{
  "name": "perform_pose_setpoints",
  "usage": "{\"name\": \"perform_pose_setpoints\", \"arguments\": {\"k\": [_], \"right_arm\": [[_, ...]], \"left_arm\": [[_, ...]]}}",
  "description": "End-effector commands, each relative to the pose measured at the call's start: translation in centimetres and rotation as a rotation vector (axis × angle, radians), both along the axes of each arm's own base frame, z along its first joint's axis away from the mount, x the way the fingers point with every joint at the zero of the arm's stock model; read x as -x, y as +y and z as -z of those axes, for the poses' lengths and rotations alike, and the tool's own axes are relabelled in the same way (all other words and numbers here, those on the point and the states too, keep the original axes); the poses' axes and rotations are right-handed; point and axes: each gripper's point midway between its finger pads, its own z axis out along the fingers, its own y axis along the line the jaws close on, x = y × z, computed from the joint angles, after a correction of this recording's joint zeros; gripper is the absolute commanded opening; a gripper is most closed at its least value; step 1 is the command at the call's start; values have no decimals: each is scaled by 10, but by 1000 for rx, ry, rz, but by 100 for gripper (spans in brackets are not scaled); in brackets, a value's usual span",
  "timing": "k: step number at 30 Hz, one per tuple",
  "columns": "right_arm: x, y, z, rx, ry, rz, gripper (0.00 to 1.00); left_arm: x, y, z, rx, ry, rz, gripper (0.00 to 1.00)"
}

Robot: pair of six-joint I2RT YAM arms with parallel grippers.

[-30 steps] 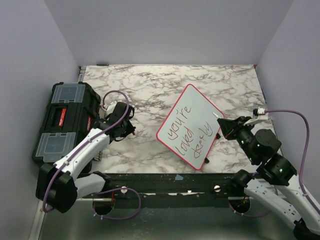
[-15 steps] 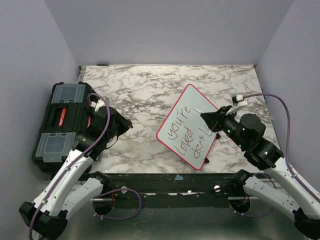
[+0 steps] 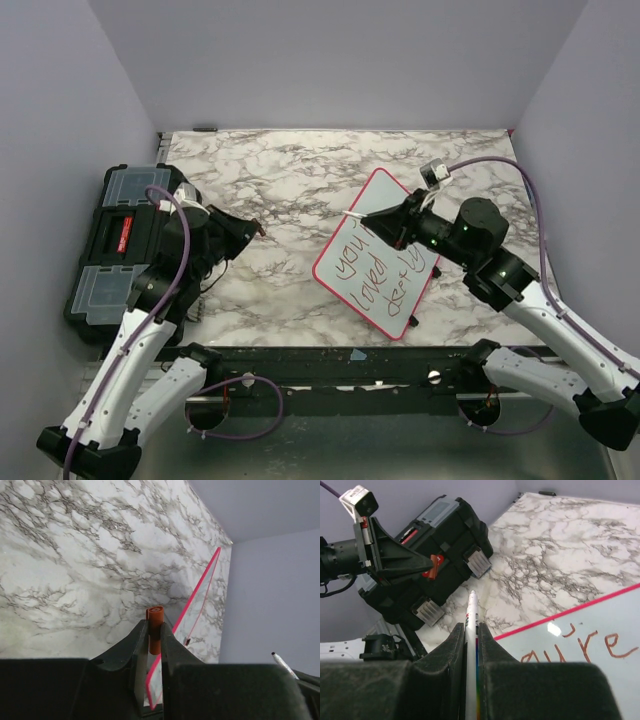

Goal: Write a sentence on the whiteboard
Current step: Pick up the pen cap from the center of the board.

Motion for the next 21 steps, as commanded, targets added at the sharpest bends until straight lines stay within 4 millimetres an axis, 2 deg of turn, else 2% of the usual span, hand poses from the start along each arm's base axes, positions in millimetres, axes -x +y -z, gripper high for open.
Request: {"name": "perform_pose_setpoints", "arguments": {"k": [1, 7, 13, 17, 21], "right_arm": [[3, 16, -39, -61, -103, -83, 1], [1, 27, -53, -64, -130, -117, 1], [1, 40, -59, -58, -145, -150, 1], [2, 47, -62, -65, -150, -165, 1], [4, 55, -66, -72, -152, -179, 1]], "left_arm": [[-4, -13, -35, 189, 35, -20, 0], [-6, -28, -44, 442, 171, -76, 0], [-11, -43, -55, 614, 237, -70, 0], [-15, -48, -66, 647, 257, -67, 0], [-16, -48, -68, 673, 308, -103, 0]]}}
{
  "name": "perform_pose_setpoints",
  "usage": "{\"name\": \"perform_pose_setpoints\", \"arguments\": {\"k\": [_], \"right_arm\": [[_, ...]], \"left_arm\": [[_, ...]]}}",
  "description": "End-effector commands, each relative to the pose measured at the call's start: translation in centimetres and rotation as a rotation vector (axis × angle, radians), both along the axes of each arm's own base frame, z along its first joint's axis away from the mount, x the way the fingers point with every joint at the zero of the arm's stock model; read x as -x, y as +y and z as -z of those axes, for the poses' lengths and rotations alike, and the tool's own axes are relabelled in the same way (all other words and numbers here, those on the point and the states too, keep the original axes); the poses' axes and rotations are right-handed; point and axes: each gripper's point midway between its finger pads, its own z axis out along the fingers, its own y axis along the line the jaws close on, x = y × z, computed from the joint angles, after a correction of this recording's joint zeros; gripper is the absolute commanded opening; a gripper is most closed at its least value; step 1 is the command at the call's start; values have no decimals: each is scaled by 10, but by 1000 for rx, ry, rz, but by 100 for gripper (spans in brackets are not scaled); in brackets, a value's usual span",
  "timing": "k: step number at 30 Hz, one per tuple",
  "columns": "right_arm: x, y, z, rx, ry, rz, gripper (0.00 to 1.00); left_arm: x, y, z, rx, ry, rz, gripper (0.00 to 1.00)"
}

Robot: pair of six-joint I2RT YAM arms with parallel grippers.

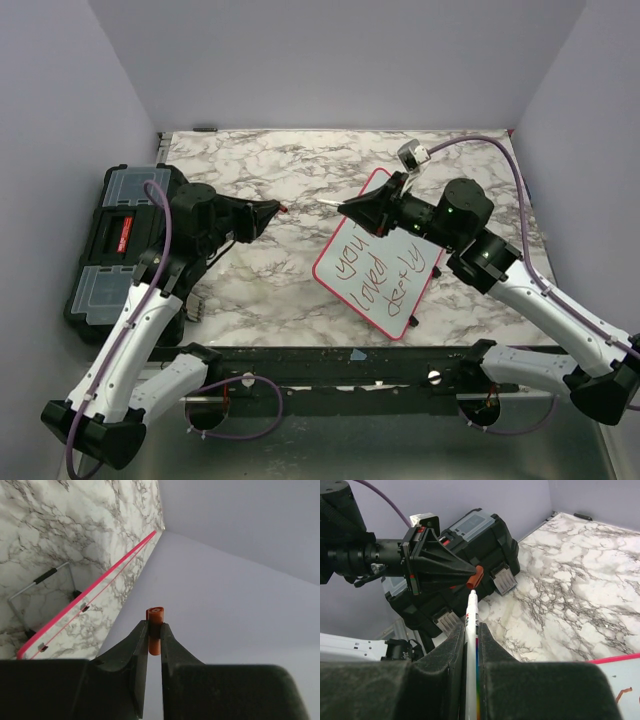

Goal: Write a sentence on the whiteboard
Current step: Pick up the pen cap from the center of the board, then insert the whiteboard marker without the cap into the pen cap.

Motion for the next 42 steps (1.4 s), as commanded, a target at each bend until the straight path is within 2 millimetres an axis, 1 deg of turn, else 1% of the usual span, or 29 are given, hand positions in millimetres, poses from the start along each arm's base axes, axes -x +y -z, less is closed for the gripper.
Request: {"name": "perform_pose_setpoints", "arguments": {"k": [1, 7, 14, 21, 42], "right_arm": [[6, 10, -25, -35, -62, -38, 1], [6, 23, -20, -26, -47, -25, 1], [-1, 35, -19, -20, -30, -2, 1], [-1, 47, -12, -14, -17, -19, 1], [1, 58, -11, -17, -17, -23, 1]], "left_arm": [[0, -4, -22, 105, 37, -12, 0], [-5, -2, -27, 132, 23, -46, 0], [-4, -2, -33, 141, 22, -46, 0], [-4, 0, -35, 150, 2, -52, 0], [1, 0, -36, 151, -14, -42, 0]]}}
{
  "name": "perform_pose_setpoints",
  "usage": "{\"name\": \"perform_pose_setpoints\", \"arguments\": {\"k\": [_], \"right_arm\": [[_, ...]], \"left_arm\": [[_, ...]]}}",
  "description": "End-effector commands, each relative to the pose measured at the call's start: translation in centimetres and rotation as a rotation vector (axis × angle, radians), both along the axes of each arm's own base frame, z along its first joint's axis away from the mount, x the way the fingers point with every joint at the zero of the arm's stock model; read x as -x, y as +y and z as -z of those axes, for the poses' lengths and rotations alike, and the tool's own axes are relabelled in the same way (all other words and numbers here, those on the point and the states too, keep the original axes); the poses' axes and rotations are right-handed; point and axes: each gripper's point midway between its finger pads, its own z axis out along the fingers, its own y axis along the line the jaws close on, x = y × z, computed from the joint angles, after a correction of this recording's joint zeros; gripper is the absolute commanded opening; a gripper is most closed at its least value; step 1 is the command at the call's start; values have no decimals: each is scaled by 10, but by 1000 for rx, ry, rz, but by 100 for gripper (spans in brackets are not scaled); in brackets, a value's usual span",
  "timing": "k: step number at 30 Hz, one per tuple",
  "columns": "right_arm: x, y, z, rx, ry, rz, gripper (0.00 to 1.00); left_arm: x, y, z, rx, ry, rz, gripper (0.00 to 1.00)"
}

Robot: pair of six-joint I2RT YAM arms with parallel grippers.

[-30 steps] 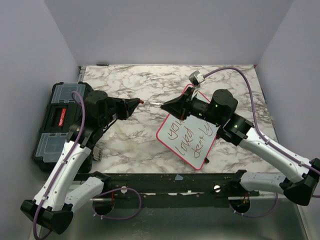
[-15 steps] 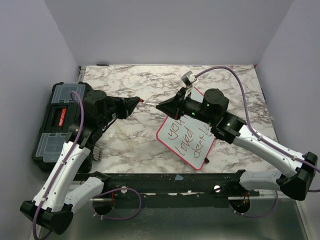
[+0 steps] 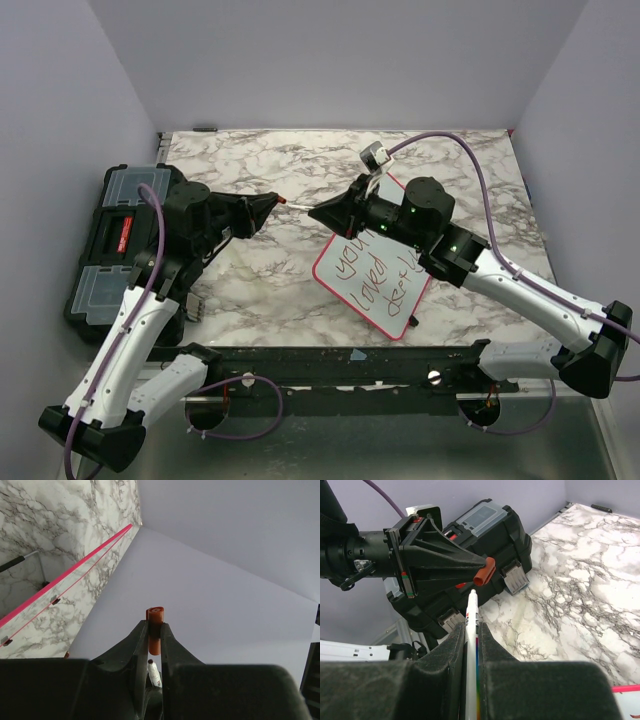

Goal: Write a sentence on the whiteboard
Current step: Insert the whiteboard marker without the cap into the pen cap.

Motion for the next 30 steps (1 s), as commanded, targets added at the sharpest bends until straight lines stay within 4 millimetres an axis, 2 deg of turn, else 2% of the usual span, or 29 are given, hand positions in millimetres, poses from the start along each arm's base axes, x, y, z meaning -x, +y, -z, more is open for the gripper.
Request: {"name": "perform_pose_setpoints", "arguments": {"k": [1, 30], "right_arm": [[-2, 3, -20, -43, -36, 15, 1], [-7, 8, -16, -52, -30, 29, 1]], "left_arm": [[3, 1, -7, 14, -26, 2, 0], [5, 0, -4, 9, -24, 15, 0]]}}
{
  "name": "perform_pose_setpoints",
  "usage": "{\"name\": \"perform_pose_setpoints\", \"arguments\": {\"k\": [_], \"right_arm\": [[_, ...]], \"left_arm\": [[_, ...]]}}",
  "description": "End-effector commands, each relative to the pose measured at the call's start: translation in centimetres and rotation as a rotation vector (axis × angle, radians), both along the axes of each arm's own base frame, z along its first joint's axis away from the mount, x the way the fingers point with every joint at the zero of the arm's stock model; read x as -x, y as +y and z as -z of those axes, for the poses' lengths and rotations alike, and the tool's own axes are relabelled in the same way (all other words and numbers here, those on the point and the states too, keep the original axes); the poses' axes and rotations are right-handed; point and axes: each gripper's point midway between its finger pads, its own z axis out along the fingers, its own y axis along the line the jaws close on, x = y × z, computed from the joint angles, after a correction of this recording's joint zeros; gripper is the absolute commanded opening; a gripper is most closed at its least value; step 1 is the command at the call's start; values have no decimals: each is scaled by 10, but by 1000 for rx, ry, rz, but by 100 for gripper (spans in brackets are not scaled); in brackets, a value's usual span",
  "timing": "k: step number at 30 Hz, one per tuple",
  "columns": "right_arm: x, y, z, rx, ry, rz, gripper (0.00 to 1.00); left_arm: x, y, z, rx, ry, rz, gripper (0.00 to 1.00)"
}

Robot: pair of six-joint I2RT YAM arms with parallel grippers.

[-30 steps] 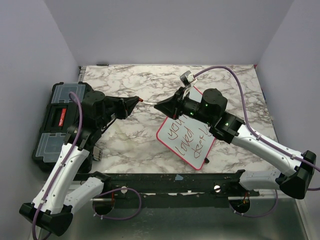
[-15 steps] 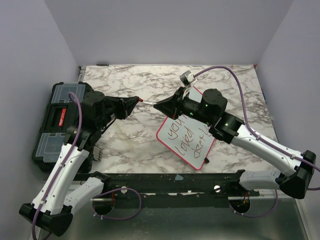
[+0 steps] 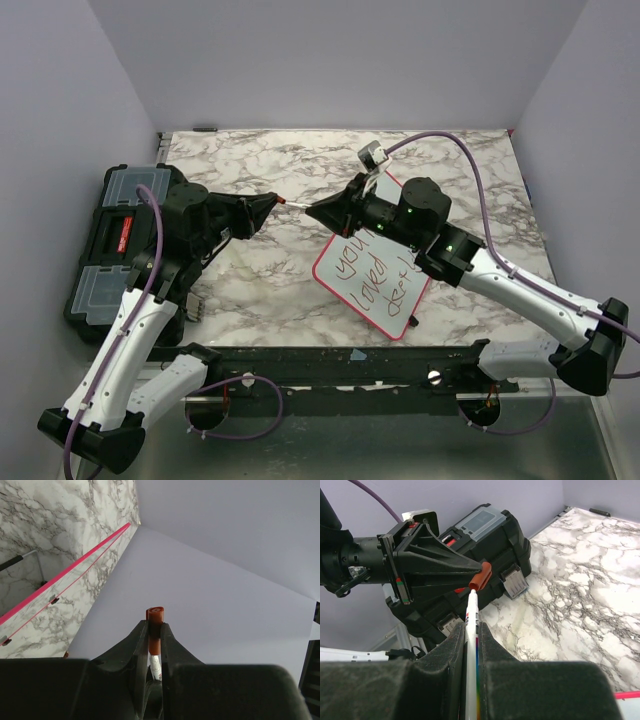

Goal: Write a sentence on the whiteboard
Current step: Insert the whiteboard marker without the cap into the pen cap.

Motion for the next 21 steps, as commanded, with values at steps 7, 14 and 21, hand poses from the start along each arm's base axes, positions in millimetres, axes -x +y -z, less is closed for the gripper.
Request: {"name": "perform_pose_setpoints", "arguments": {"k": [7, 14, 21], "right_arm": [[-7, 4, -14, -38, -23, 29, 1], [-12, 6, -9, -32, -12, 44, 1], [-17, 9, -4, -23, -1, 62, 1]], "left_arm": [[3, -3, -1, 9, -9, 24, 0], [2, -4, -1, 12, -13, 28, 0], [1, -4, -1, 12, -12, 28, 0]]}}
